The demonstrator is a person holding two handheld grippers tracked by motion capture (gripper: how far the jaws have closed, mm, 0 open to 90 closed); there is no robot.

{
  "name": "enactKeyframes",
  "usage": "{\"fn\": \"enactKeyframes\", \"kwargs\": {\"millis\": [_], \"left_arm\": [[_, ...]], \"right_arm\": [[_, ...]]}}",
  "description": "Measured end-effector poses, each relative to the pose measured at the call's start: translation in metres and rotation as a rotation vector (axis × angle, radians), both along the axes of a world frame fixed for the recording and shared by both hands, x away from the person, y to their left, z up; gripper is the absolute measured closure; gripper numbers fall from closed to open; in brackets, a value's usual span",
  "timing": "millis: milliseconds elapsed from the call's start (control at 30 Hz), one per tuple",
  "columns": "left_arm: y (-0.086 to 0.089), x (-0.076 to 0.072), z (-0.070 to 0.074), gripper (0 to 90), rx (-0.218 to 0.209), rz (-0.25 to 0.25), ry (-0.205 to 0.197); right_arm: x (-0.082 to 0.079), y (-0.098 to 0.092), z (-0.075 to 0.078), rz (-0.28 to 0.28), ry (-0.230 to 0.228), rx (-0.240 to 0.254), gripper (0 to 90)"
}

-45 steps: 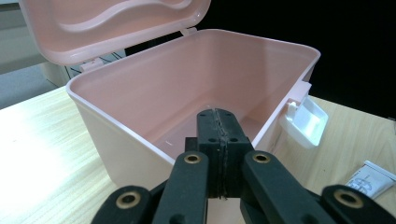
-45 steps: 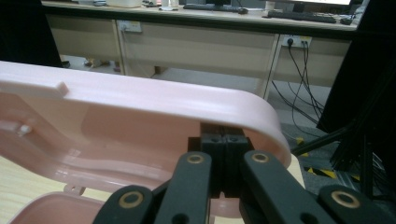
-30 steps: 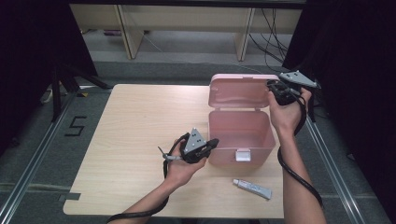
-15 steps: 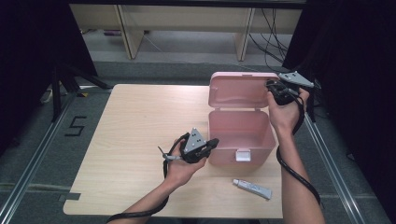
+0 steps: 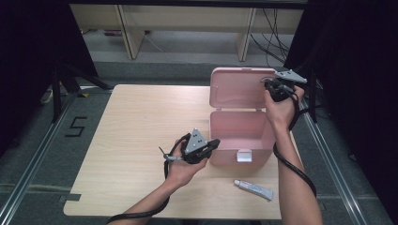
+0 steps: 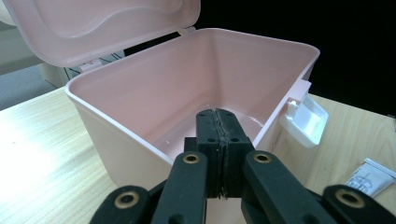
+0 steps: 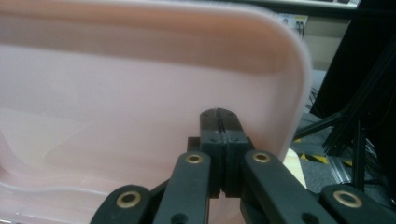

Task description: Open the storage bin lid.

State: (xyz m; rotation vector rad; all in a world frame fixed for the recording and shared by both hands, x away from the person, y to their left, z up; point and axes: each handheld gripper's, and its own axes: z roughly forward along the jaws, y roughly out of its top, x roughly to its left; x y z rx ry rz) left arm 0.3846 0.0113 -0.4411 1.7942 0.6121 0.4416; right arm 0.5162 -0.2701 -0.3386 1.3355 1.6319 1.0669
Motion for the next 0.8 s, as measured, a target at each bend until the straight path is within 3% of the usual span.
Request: {"fn": "enactKeyframes", "kwargs": {"millis": [67, 100, 233, 367, 400, 467, 800], "left_arm": [[0.0, 0.0, 0.0, 88.8, 0.001, 0.0, 0.0], [0.0, 0.0, 0.0, 88.8, 0.002, 0.0, -0.001], [0.0, 0.0, 0.0, 88.7, 0.002, 0.0, -0.001], [0.0, 0.0, 0.0, 88.7, 0.0, -0.001, 0.0], [0.0, 0.0, 0.0, 88.7, 0.001, -0.002, -0.001], [-0.001, 0.001, -0.001, 88.7, -0.008, -0.005, -0.002], [0.0, 0.001, 0.0, 88.7, 0.004, -0.005, -0.002]], "right_arm": [[0.0, 0.003, -0.001, -0.012, 0.018, 0.027, 90.0], [0.002, 0.003, -0.004, -0.011, 0.023, 0.004, 90.0], [0.004, 0.004, -0.009, -0.015, 0.043, 0.023, 90.0], [0.006, 0.002, -0.014, -0.004, 0.043, -0.001, 90.0], [0.007, 0.004, -0.015, -0.014, 0.067, 0.019, 90.0], [0.01, 0.003, -0.019, -0.004, 0.084, 0.008, 90.0], [0.016, 0.008, -0.033, -0.009, 0.128, 0.012, 90.0]]}}
